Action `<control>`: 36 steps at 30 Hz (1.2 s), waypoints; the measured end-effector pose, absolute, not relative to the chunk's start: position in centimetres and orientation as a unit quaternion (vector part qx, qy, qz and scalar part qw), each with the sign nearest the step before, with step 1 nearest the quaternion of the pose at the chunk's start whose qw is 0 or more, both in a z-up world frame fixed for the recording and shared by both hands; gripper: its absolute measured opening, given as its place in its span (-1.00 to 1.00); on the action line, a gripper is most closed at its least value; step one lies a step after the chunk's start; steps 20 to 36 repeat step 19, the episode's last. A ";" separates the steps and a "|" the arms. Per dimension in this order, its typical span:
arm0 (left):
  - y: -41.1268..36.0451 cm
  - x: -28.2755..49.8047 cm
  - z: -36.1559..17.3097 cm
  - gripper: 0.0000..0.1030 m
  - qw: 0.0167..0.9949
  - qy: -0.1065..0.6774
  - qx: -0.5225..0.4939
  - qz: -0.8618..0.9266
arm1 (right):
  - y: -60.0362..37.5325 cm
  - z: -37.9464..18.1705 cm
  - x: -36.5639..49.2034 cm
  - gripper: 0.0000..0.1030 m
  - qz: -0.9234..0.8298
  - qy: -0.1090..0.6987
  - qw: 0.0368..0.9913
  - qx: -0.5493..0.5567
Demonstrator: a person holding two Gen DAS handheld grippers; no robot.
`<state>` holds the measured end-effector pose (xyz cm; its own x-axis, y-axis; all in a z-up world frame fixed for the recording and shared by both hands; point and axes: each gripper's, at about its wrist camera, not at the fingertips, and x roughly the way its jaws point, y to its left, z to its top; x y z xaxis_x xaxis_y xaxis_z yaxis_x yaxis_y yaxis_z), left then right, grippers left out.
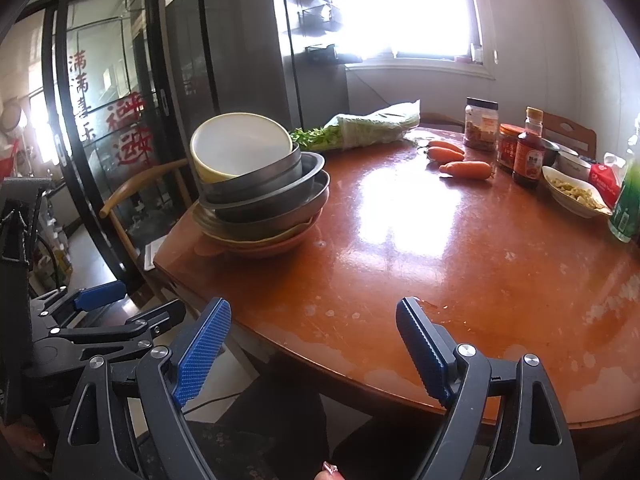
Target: Organize plates and bowls
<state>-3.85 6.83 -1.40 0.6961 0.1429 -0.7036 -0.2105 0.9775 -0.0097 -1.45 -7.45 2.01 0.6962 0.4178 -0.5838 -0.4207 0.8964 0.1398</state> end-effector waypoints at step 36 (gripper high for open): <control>6.4 -4.0 -1.4 0.62 0.921 0.374 -0.038 0.102 | -7.5 2.0 -1.6 0.67 0.225 0.317 0.921 -0.002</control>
